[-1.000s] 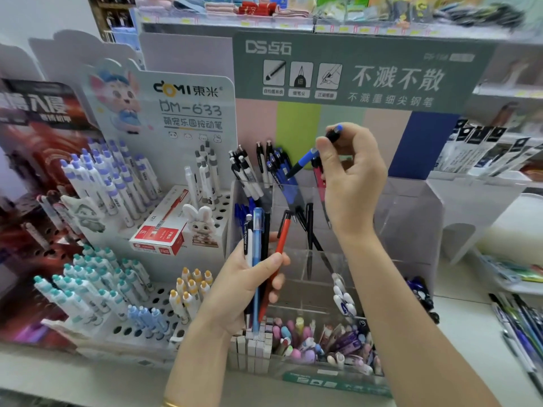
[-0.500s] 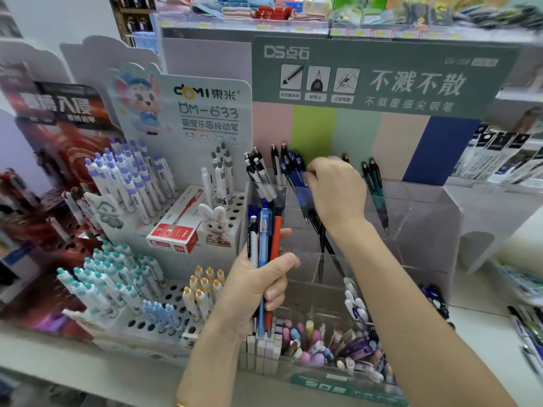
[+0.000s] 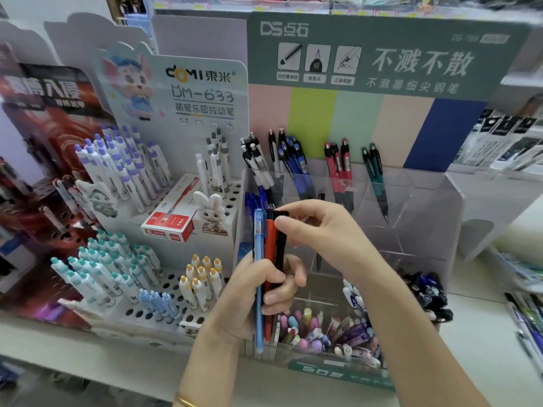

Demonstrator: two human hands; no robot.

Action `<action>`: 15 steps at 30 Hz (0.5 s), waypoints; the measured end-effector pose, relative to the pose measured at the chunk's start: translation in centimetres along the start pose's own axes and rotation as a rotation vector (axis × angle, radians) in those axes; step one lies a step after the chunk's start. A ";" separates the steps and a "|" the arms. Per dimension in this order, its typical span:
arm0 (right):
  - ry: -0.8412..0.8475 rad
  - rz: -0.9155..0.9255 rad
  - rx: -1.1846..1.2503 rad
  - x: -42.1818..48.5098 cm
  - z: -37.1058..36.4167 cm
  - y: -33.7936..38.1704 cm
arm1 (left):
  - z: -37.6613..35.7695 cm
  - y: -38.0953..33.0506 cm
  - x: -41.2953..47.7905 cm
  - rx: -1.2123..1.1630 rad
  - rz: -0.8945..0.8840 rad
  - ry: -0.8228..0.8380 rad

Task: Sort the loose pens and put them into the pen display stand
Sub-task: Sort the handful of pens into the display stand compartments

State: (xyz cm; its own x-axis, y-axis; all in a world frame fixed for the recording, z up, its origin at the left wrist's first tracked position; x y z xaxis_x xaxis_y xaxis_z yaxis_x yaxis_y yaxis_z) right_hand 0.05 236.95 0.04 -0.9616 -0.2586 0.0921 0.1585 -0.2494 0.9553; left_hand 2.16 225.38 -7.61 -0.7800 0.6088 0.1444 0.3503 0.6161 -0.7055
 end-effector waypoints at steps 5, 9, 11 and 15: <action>0.097 -0.081 -0.026 0.7 -0.3 -1.3 | 0.1 0.5 -0.2 -0.003 0.071 -0.034; 0.082 -0.106 0.034 1.0 0.1 -2.2 | 0.7 0.8 -0.6 0.075 0.096 -0.080; 0.033 -0.106 0.051 1.1 0.4 -2.6 | 1.1 0.7 -0.9 0.104 0.112 -0.100; -0.113 -0.085 0.132 1.5 1.2 -3.1 | 1.8 0.7 -1.6 0.184 0.145 -0.122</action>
State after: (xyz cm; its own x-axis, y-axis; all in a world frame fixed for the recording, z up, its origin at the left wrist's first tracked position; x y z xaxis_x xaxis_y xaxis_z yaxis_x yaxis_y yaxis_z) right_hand -2.17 238.50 -2.47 -0.9904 -0.1338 0.0337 0.0525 -0.1393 0.9889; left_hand 2.75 223.90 -9.60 -0.7894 0.6123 -0.0442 0.3715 0.4191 -0.8284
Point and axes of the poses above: each hand's wrist, its own x-axis towards the middle knuckle, its own z-axis out of the back of the hand, y = z × x, the point moved 3 cm from there along x, towards the middle knuckle, and after that the axes turned 1 degree about -x, right-handed, at the moved point
